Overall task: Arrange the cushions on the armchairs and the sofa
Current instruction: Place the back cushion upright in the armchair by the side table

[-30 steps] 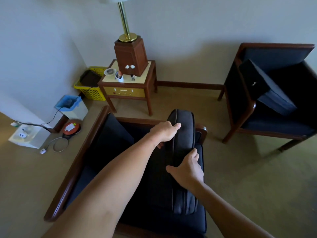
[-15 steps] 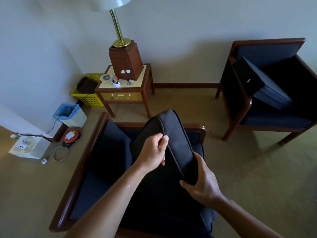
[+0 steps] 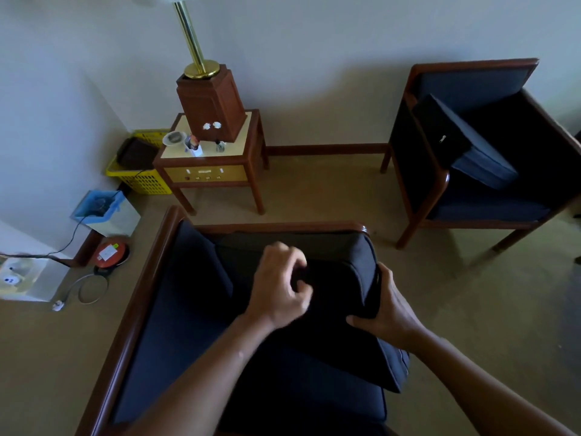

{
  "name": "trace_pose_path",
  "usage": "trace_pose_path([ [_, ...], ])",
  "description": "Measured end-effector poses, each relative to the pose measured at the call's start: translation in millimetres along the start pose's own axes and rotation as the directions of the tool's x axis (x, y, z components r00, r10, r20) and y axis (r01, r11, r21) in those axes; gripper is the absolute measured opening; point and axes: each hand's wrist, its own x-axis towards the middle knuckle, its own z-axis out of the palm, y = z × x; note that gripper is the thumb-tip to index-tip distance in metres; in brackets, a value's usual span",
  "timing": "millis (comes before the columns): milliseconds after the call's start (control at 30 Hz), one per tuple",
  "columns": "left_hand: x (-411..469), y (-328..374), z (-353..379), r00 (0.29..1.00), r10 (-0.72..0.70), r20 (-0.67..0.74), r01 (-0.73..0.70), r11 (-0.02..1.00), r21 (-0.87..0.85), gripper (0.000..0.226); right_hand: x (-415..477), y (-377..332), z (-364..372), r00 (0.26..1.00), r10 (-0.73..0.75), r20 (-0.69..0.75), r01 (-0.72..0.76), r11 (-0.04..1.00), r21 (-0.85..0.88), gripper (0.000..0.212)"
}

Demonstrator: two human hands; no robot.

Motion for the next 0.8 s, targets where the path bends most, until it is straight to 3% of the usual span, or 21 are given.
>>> trace_pose_path([
  [33, 15.8, -17.3, -7.0, 0.989, -0.025, 0.144, 0.008, 0.993, 0.117, 0.057, 5.3, -6.9, -4.9, 0.999, -0.014, -0.046, 0.016, 0.999, 0.046, 0.128],
  [67, 32.0, -32.4, -12.1, 0.933, -0.109, 0.344, 0.038, 0.978, 0.205, 0.086, 10.6, -14.9, -9.7, 0.996, -0.032, -0.088, 0.038, 0.996, 0.075, 0.124],
  [100, 46.6, -44.6, -14.0, 0.833, -0.197, 0.517, 0.054, 0.959, 0.279, 0.107, 15.4, -23.1, -14.1, 0.992, -0.057, -0.115, 0.065, 0.995, 0.071, 0.119],
  [167, 70.7, -67.3, -8.6, 0.632, -0.281, 0.722, 0.004, 0.933, 0.360, 0.130, 22.6, -36.2, -22.2, 0.990, -0.104, -0.099, 0.098, 0.993, -0.063, 0.112],
  [233, 80.6, -83.5, 3.4, 0.545, -0.294, 0.785, -0.106, 0.905, 0.413, 0.139, 26.4, -42.7, -30.0, 0.998, -0.061, 0.011, 0.062, 0.962, -0.266, 0.112],
  [333, 76.1, -87.0, 25.6, 0.559, -0.248, 0.791, -0.279, 0.842, 0.461, 0.140, 25.9, -41.6, -32.5, 0.983, 0.058, 0.172, 0.029, 0.883, -0.468, 0.118],
  [433, 62.9, -82.0, 48.7, 0.537, -0.168, 0.827, -0.341, 0.853, 0.394, 0.124, 11.2, -24.7, -11.5, 0.945, 0.168, 0.282, 0.061, 0.754, -0.654, 0.114],
  [533, 28.7, -74.4, 75.7, 0.514, -0.103, 0.852, -0.391, 0.856, 0.339, 0.121, -19.9, 14.0, 21.7, 0.938, 0.258, 0.234, 0.017, 0.637, -0.770, 0.110],
  [600, 8.0, -72.1, 86.5, 0.541, -0.065, 0.839, -0.435, 0.832, 0.345, 0.122, -38.0, 34.2, 41.9, 0.952, 0.267, 0.148, -0.047, 0.606, -0.794, 0.113],
  [700, 0.3, -72.4, 77.6, 0.584, -0.064, 0.809, -0.446, 0.808, 0.385, 0.123, -43.7, 38.6, 60.7, 0.981, 0.180, 0.071, -0.066, 0.654, -0.753, 0.120],
  [800, -7.4, -73.6, 61.3, 0.610, -0.100, 0.786, -0.386, 0.829, 0.405, 0.106, -41.9, 29.3, 68.3, 0.995, 0.084, 0.062, -0.010, 0.671, -0.741, 0.107],
])
